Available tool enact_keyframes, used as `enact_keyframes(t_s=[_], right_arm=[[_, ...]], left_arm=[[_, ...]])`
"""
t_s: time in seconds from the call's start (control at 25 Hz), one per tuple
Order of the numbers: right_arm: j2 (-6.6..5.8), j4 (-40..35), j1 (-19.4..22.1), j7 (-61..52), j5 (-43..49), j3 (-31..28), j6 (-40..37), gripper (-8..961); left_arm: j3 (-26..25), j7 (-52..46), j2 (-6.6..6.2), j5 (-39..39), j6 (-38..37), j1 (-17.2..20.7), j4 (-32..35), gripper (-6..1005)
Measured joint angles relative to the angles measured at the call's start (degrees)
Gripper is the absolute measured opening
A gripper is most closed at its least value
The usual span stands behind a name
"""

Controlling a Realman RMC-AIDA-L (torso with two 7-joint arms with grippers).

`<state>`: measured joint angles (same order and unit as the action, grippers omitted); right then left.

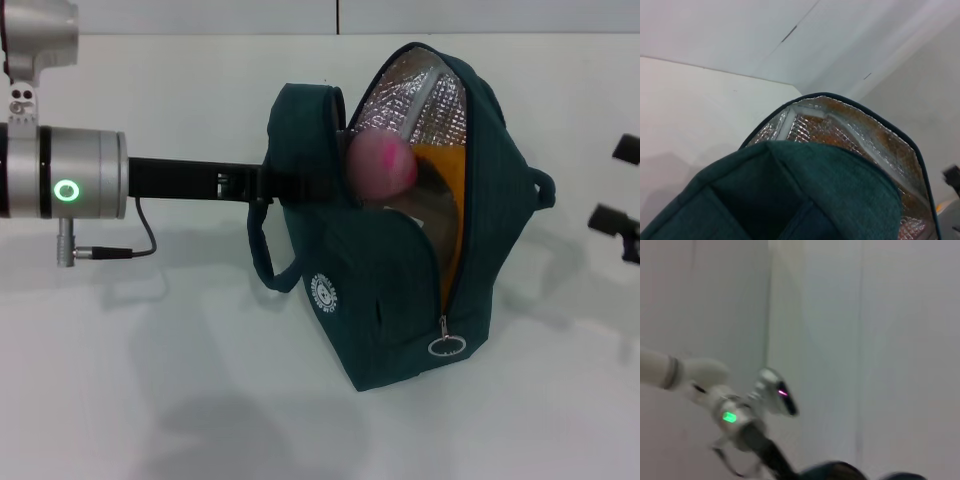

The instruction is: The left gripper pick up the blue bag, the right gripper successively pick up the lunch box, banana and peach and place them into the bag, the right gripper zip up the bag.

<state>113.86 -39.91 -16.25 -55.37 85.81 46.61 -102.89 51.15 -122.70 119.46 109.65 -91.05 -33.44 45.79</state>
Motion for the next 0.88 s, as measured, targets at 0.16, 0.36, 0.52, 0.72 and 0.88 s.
enact_keyframes(t_s=[0.16, 0.36, 0.52, 0.72, 0.88], right_arm=[[0.23, 0.52, 0.33, 0.0, 3.4, 0.15, -5.77, 695], [0.94, 2.65, -0.08, -0.19, 11.64, 0.41, -6.64, 695], [0.96, 6.09, -0.99, 0.02, 13.84, 1.38, -3.4, 694], [1.18, 9.73, -3.36, 0.02, 13.9, 5.88, 1.53, 694], [1.4, 13.62, -5.54, 0.44, 13.77, 9.46, 4.69, 694]], left_arm=[[0.0, -0.16, 0.06, 0.0, 0.0, 0.04, 0.0, 66], [0.0, -0.22, 0.07, -0.62, 0.0, 0.34, -0.07, 67], [0.0, -0.03, 0.07, -1.24, 0.0, 0.79, -0.23, 68], [0.0, -0.01, 0.07, -1.3, 0.0, 0.67, -0.26, 70], [0.04, 0.0, 0.07, -1.33, 0.0, 0.37, -0.26, 71]])
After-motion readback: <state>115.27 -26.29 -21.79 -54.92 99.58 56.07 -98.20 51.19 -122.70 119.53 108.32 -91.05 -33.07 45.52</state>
